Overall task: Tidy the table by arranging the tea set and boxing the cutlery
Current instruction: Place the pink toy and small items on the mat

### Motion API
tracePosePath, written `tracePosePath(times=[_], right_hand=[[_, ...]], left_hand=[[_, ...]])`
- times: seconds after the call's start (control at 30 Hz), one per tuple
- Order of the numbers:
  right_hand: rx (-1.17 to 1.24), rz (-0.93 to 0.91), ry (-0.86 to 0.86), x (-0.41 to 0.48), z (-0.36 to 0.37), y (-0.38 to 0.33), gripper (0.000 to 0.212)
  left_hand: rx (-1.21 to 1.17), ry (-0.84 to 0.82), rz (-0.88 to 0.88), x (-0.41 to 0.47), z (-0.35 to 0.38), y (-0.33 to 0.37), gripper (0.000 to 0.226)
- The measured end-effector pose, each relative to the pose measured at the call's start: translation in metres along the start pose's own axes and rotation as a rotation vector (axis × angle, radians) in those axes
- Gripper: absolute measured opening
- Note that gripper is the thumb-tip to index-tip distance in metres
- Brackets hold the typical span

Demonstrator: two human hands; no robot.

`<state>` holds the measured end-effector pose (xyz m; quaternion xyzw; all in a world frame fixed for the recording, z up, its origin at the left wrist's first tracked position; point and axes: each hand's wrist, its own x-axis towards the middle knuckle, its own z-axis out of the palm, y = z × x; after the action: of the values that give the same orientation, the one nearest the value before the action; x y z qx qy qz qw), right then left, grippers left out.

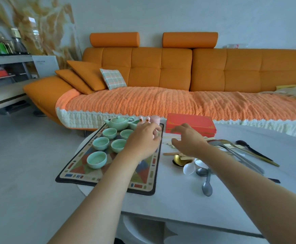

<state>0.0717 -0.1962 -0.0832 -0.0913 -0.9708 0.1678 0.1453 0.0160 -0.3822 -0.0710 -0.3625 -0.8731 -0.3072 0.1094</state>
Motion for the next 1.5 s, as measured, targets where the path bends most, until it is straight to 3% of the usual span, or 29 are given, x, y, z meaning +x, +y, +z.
tracePosePath(times=[0.17, 0.37, 0.63, 0.73, 0.83, 0.97, 1.03, 1.13, 1.27, 1.43, 1.5], right_hand=[[-0.136, 0.099, -0.019, 0.016, -0.02, 0.058, 0.042], [-0.326, 0.035, 0.018, 0.046, -0.025, 0.113, 0.051], [-0.27, 0.104, -0.06, 0.075, -0.008, 0.147, 0.073], [-0.246, 0.128, -0.08, 0.082, -0.003, 0.151, 0.078], [-0.287, 0.137, -0.069, 0.082, -0.001, 0.153, 0.078], [-0.45, 0.121, 0.007, 0.084, -0.006, 0.147, 0.073], [-0.413, 0.129, -0.001, 0.085, -0.002, 0.143, 0.076], [-0.359, 0.159, -0.056, 0.088, 0.009, 0.141, 0.086], [-0.358, 0.196, -0.049, 0.092, 0.013, 0.143, 0.083], [-0.295, 0.212, 0.0, 0.091, 0.012, 0.143, 0.08], [-0.272, 0.216, 0.007, 0.092, 0.011, 0.143, 0.081]], left_hand=[[0.02, -0.102, 0.009, 0.047, 0.055, 0.034, 0.035], [0.138, -0.239, -0.076, 0.096, 0.107, 0.028, 0.055], [0.244, -0.172, -0.165, 0.134, 0.132, 0.019, 0.06], [0.174, -0.199, -0.238, 0.138, 0.14, 0.014, 0.06], [0.053, -0.114, -0.288, 0.137, 0.142, 0.013, 0.052], [-0.042, -0.054, -0.333, 0.138, 0.137, 0.013, 0.063], [-0.052, -0.078, -0.338, 0.138, 0.137, 0.01, 0.065], [-0.136, -0.112, -0.349, 0.136, 0.137, 0.007, 0.055], [-0.129, -0.083, -0.291, 0.134, 0.135, 0.003, 0.036], [-0.109, -0.068, -0.267, 0.137, 0.128, -0.001, 0.078], [-0.082, -0.059, -0.254, 0.137, 0.129, 0.0, 0.082]])
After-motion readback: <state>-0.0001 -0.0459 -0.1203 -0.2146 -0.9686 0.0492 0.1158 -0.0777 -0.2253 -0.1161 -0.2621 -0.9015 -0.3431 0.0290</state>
